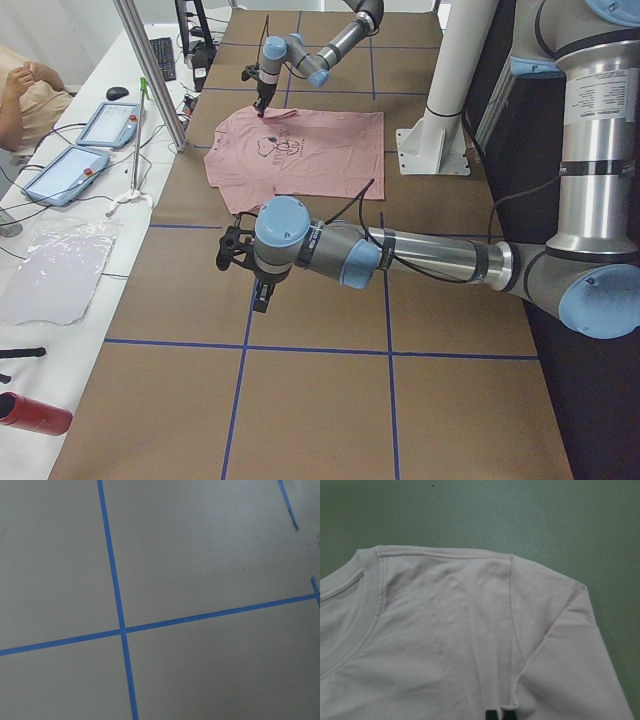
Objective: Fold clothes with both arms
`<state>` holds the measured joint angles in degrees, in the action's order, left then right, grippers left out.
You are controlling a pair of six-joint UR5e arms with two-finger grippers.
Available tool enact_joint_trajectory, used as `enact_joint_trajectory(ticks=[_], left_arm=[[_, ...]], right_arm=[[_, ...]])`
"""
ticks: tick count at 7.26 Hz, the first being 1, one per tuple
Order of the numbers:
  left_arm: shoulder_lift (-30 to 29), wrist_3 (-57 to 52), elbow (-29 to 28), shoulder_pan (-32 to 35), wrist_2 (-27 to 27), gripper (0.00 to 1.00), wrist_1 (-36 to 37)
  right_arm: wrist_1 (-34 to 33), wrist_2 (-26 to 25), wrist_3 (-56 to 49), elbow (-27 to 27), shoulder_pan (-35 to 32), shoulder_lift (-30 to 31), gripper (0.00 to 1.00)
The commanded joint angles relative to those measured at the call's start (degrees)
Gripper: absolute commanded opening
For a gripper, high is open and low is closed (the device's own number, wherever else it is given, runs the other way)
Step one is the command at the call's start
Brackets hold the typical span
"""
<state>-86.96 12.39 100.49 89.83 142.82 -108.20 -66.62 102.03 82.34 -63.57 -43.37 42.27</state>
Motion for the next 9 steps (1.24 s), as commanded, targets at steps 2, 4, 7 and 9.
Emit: enact_joint_trajectory(ticks=[2,4,7,9], left_arm=[[-10.8,26.5,-3.1,-13.1,-5.7,1.00,-12.5],[-21.8,33.8,-9.7,-21.9,-7.2,1.00,-12.3],[-35.1,41.5,-26.2,-32.9,-23.9,0.97,-13.4],[-41.6,41.5,-38.7,-35.2,-26.1,0.86,-19.9]], right_arm=[[-0.1,0.5,-0.6,-3.7,-1.0,-0.1,1.00],[0.4,5.6,-0.6,-14.8,-1.6,7.3,1.00],[0.1,8.1,-0.3,-31.3,-2.0,18.5,1.00],[-0.1,8.3,0.0,-34.4,-2.1,19.9,1.00]])
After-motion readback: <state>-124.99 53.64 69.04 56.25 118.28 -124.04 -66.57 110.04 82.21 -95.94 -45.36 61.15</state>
